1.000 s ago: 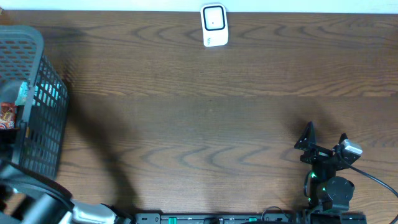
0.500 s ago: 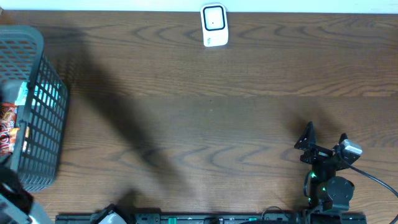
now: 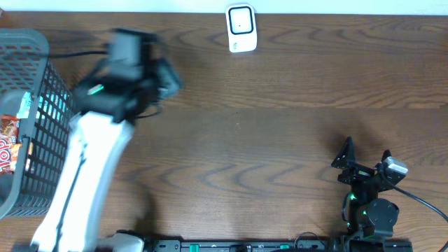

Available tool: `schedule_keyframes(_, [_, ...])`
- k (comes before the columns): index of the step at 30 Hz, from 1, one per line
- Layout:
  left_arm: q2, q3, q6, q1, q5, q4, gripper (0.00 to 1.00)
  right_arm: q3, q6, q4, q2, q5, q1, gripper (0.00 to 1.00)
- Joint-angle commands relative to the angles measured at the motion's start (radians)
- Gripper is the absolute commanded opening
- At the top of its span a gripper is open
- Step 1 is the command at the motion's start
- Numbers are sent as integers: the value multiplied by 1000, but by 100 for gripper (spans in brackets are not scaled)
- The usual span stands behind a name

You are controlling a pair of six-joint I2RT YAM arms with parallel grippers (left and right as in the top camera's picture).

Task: Scan the item barcode
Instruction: 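Carry the jar to the table center and set it upright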

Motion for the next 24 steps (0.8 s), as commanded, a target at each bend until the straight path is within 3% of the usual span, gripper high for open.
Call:
schedule_keyframes(1, [113, -1, 16, -76, -155, -15, 60, -3, -5, -2, -5, -1, 10, 99])
schedule_keyframes(10, [424, -2, 4, -206, -146, 27, 61, -3, -5, -2, -5, -2, 10, 99])
schedule_keyframes(13, [500, -2, -56, -220, -122, 58, 61, -3, -5, -2, -5, -1, 10, 99])
schedule_keyframes(18, [579, -2, -84, -222, 14, 134, 61, -3, -5, -2, -5, -1, 10, 99])
schedule_keyframes(24, [599, -2, -116, -222, 16, 138, 66, -3, -5, -2, -5, -1, 10, 99])
